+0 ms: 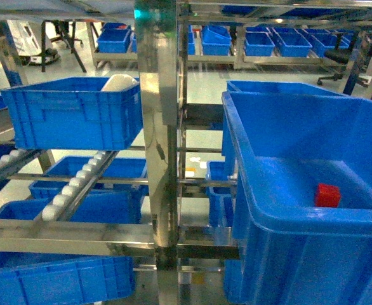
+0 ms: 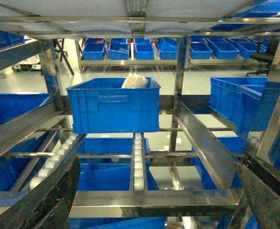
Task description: Place magnetic block on left shelf second layer
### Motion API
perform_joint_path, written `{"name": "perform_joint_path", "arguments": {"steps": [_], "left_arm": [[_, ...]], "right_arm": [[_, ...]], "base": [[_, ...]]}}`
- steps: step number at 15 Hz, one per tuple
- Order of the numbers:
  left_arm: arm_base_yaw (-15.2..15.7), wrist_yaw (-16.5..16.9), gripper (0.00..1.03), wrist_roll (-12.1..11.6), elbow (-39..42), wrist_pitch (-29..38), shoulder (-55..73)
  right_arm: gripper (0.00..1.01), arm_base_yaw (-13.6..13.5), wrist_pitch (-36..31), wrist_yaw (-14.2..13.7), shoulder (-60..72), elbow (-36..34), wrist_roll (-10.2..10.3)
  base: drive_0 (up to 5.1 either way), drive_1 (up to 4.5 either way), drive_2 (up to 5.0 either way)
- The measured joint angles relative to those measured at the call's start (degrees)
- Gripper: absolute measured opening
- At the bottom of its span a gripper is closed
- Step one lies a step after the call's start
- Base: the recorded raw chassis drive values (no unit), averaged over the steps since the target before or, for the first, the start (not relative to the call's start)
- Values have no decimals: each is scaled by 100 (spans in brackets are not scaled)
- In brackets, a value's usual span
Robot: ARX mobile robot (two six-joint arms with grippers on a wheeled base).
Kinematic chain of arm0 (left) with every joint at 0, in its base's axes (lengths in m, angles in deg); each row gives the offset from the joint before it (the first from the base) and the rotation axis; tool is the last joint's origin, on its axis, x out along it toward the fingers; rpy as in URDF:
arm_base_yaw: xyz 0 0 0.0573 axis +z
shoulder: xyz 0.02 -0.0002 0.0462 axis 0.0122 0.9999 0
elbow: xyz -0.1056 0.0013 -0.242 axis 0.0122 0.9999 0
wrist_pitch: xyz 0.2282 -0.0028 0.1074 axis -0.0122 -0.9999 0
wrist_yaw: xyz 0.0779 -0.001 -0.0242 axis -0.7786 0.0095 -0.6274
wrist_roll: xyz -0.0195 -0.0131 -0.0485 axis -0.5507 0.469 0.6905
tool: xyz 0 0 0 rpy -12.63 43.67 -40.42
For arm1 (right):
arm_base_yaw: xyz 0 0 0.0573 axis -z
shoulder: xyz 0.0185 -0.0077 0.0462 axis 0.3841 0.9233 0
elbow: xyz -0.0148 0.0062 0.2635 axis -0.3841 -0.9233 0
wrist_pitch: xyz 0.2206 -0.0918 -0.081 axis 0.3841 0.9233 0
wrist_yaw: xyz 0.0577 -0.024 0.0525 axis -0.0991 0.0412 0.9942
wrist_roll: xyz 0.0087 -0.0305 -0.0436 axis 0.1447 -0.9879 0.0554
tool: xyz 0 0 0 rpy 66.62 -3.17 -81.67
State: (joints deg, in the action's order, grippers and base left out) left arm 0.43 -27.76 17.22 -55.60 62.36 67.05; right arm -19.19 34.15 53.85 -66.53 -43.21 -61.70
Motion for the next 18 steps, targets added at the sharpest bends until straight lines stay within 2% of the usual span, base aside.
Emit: {"name": "perform_joint_path", "arguments": {"steps": [2,3,4,7,8,10,12,18], "left_arm": [[0,0,98,0,0,0,0],[0,0,98,0,0,2,0],[0,2,98,0,0,0,0],[0,0,98,0,0,-2,0],[0,2,98,0,0,4,0],[0,0,98,0,0,0,0],[0,0,98,0,0,2,0],[0,0,98,-2,0,2,0]], "right_arm": [[98,-35,107,-22,-236,24,55],[91,-170,-223,184,-258,-74,55],[78,-358,-269,516,-450,-214,50],[36,-339,-229,507,-748,-540,50],[26,-339,-221,507,-817,-584,50],[15,-339,-144,507,-898,-610,50],[3,-339,474,514,-1397,-658,50],[2,-339,431,509,-1867,-890,48]], "base": [[0,0,0],[0,0,0],[0,0,0],[0,0,0],[0,0,0],[0,0,0],[0,0,0],[0,0,0]]}}
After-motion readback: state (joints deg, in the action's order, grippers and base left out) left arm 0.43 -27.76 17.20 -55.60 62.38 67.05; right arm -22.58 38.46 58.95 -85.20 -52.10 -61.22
